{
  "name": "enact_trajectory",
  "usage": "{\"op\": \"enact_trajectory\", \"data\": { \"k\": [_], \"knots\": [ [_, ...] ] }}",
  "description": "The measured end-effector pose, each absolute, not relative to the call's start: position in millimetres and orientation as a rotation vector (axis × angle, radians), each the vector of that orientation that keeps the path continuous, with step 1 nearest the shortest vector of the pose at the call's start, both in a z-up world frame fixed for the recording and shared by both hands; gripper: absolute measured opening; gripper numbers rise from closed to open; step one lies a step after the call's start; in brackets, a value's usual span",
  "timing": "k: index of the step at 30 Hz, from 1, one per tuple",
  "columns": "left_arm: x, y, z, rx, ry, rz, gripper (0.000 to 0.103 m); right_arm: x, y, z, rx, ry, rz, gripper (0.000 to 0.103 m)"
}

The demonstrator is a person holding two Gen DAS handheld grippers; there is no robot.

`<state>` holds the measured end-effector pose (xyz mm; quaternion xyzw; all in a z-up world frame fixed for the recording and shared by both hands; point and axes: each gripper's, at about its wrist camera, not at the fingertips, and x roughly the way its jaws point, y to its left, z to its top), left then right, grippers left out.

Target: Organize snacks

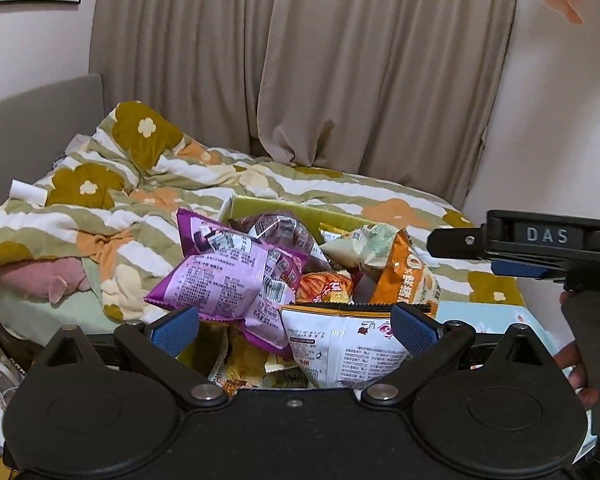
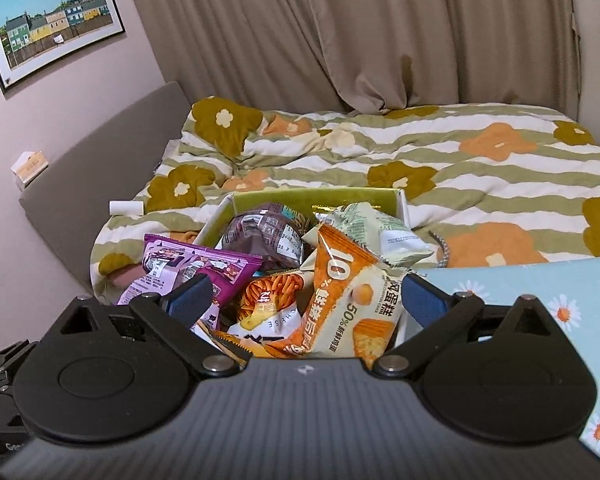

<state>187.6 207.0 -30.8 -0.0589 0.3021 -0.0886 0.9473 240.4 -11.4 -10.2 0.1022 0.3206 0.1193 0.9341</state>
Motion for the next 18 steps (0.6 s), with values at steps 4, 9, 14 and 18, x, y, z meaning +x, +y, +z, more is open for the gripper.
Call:
{"op": "enact_trajectory", "data": {
  "k": [4,9,14,18],
  "knots": [
    [173.6,202.3,-15.2,-0.101,0.587,-0.172,0.103,222.2,-17.9,5.4,0.212,0.626,0.248,0.103],
    [145.8,190.2,13.4,-0.057,0.514,-0.126,0.103,187.1,-33.3,34.2,0.187,0.559,0.216,0.103],
    [117.6,167.4,34.3,0.036,0.475,-0.064,0.103,144.9,-51.2,57.4,0.126,0.526,0.143,0.103],
    [98.0,150.0,35.5,0.091,0.481,-0.069,0.103,114.3,-62.1,57.7,0.056,0.541,0.081,0.103]
  ]
}}
